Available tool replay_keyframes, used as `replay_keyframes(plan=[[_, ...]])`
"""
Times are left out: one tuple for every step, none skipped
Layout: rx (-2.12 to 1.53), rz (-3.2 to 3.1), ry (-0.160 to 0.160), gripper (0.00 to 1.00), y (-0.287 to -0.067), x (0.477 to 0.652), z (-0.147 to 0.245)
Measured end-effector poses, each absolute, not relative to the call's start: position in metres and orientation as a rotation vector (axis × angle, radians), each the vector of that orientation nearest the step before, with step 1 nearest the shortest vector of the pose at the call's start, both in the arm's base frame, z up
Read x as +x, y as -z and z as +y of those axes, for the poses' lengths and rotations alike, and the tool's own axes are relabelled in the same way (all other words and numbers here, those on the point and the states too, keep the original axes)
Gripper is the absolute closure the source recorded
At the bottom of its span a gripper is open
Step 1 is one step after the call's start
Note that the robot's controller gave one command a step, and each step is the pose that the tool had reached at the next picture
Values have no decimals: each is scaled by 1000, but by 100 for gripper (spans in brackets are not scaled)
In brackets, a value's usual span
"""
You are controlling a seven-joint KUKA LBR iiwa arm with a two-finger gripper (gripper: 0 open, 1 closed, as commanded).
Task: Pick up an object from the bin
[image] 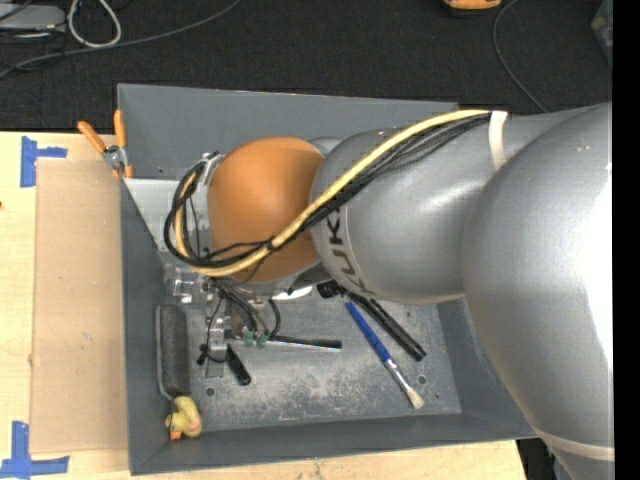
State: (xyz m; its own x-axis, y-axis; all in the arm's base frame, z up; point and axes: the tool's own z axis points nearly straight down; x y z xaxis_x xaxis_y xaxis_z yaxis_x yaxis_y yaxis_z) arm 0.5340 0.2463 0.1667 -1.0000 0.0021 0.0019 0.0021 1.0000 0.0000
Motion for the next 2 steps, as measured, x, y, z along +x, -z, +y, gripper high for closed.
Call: replay_keyframes(plan=[[-46,-3145,4,0,-82,616,180],[-100,-3142,4,0,-68,615,188]])
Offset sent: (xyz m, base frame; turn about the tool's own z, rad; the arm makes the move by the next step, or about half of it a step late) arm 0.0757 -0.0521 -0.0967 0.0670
